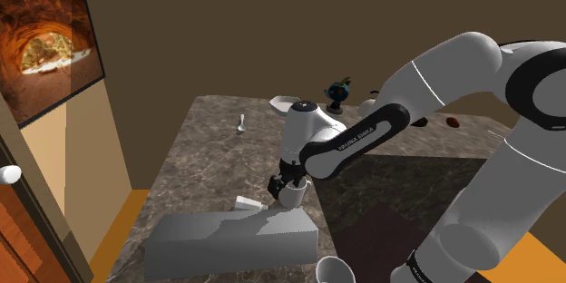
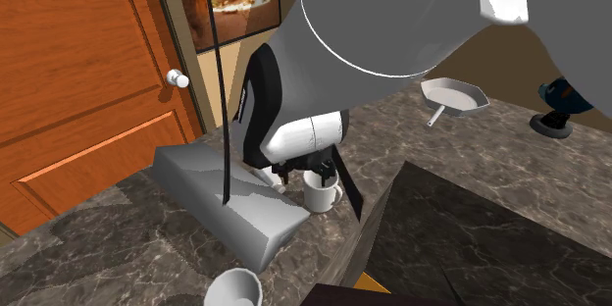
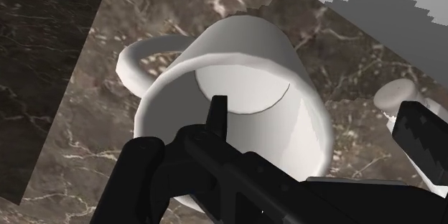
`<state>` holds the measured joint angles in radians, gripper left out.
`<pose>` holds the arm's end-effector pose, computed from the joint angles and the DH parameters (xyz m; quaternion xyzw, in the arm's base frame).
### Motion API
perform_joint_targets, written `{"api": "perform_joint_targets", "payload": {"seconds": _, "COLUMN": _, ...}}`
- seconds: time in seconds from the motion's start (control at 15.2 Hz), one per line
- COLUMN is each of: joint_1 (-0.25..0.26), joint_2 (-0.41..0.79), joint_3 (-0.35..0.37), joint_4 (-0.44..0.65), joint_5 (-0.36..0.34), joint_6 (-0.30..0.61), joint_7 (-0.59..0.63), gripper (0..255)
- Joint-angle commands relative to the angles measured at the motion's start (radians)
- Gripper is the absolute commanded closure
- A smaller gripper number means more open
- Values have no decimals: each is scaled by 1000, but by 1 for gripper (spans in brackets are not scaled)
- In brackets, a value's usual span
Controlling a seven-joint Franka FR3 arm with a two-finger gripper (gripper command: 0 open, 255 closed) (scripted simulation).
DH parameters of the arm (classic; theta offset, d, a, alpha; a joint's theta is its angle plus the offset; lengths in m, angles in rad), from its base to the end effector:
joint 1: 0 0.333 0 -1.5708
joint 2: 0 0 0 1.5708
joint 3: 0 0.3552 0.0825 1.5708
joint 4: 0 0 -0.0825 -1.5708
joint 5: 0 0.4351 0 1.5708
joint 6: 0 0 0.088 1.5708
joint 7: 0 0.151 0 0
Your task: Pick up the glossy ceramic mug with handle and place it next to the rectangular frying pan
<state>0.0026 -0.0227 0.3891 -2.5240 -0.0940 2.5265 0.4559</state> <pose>0.4558 0.1858 0.2408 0.9994 0.0060 0.0236 0.0243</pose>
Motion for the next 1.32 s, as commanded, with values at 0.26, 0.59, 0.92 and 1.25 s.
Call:
{"api": "perform_joint_targets", "payload": {"seconds": 0.26, "joint_1": 0, "joint_2": 3, "joint_3": 0, "joint_4": 0, "joint_5": -2, "joint_6": 3, "joint_7": 1, "gripper": 0}}
{"api": "perform_joint_targets", "payload": {"seconds": 0.59, "joint_1": 0, "joint_2": 3, "joint_3": 0, "joint_4": 0, "joint_5": -2, "joint_6": 3, "joint_7": 1, "gripper": 255}}
{"api": "perform_joint_targets", "payload": {"seconds": 0.92, "joint_1": 0, "joint_2": 3, "joint_3": 0, "joint_4": 0, "joint_5": -2, "joint_6": 3, "joint_7": 1, "gripper": 255}}
{"api": "perform_joint_targets", "payload": {"seconds": 1.25, "joint_1": 5, "joint_2": -60, "joint_3": -1, "joint_4": 15, "joint_5": 44, "joint_6": -69, "joint_7": -35, "gripper": 255}}
